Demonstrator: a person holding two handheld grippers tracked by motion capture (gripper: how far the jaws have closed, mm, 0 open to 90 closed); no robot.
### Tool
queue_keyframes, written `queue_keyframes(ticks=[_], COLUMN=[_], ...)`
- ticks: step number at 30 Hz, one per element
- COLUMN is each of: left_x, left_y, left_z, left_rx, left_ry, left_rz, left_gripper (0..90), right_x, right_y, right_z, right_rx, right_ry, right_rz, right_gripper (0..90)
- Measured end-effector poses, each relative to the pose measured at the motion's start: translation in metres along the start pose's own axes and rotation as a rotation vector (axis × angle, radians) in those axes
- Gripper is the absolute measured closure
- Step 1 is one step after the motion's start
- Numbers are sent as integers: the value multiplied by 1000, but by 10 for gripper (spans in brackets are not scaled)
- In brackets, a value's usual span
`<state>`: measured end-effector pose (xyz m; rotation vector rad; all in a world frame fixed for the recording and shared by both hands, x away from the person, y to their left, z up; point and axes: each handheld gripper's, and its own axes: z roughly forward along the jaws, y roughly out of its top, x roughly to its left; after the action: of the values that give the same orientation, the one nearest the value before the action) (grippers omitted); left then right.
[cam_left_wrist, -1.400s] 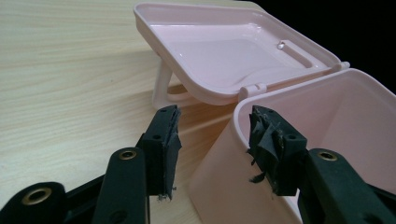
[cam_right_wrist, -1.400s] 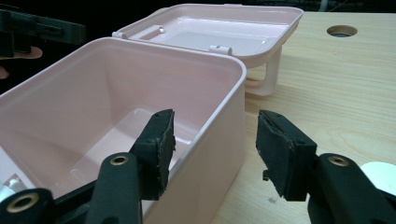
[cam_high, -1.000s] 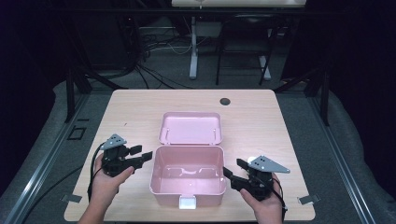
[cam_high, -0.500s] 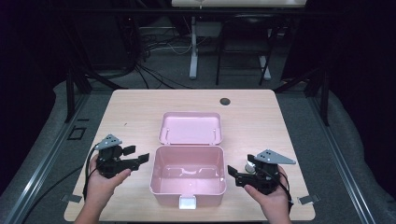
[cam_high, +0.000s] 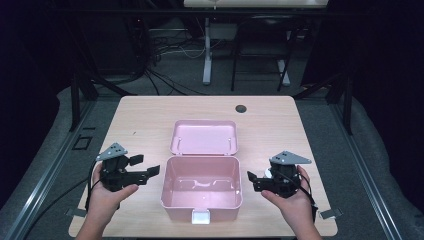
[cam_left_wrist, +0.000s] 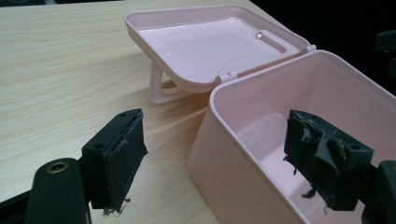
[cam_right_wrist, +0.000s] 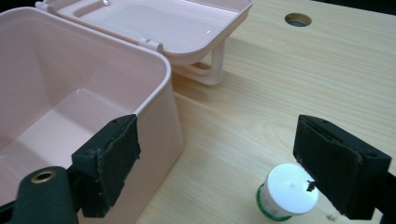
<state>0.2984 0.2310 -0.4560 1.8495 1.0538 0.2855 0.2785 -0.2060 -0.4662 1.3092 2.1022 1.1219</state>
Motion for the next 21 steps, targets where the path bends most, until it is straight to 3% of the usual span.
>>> queue_keyframes(ticks=[5,13,21], left_x=[0,4,6], left_y=[1,2,2], left_z=[-2,-8,-12], left_rx=[-5,-14,-14], left_ry=[-19,-1,19], left_rz=[-8,-10,-9], left_gripper=[217,293,329], right_x=[-7,-19,-25], right_y=[10,22,33], right_z=[0,2,7], right_rx=[51,153,247], right_ry=[-10,-35,-37], right_rz=[2,-14,-23], right_gripper=[178,284,332])
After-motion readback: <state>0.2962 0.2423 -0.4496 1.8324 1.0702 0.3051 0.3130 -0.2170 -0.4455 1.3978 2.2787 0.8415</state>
